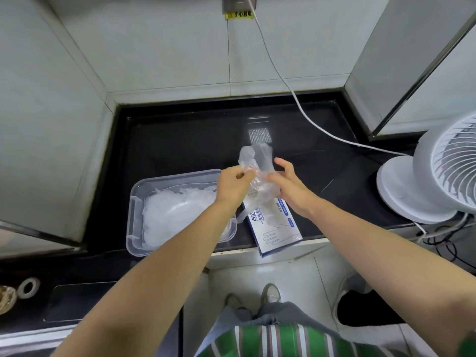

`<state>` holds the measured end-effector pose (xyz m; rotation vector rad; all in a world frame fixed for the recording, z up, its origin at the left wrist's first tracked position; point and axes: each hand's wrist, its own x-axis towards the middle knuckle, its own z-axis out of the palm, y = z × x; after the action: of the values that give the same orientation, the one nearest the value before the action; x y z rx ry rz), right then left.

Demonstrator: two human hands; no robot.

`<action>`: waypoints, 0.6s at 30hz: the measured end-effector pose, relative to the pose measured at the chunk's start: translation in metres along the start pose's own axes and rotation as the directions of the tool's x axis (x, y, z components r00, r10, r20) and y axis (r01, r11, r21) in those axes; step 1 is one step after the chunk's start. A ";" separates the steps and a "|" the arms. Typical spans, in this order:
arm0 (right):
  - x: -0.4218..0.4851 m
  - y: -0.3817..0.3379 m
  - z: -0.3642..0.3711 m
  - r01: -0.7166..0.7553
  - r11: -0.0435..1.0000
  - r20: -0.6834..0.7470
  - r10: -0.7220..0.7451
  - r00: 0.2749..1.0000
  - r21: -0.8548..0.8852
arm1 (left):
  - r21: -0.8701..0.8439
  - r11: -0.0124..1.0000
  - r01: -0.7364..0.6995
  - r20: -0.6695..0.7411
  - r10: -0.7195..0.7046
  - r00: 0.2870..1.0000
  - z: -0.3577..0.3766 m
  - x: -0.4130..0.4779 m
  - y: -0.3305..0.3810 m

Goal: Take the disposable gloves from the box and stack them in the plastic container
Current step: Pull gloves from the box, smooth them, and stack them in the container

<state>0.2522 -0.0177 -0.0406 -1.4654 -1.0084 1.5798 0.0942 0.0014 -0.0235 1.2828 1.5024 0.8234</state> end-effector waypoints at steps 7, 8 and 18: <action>0.007 -0.020 0.011 0.020 0.983 0.163 -0.050 0.985 0.180 | -0.025 0.994 -0.105 0.017 0.106 0.994 -0.053 -0.003 0.000; 0.008 -0.022 0.016 0.024 0.988 0.177 -0.051 0.983 0.150 | -0.022 0.993 -0.113 -0.017 0.113 0.993 -0.061 -0.004 -0.002; 0.013 -0.026 0.101 0.142 0.987 -0.097 -0.150 0.984 -0.079 | -0.455 0.786 0.418 0.201 -0.367 0.908 -0.143 -0.008 -0.039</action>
<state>0.1512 -0.0014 -0.0183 -1.4701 -1.0966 1.3633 -0.0537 -0.0020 -0.0131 0.5911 1.2999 0.7775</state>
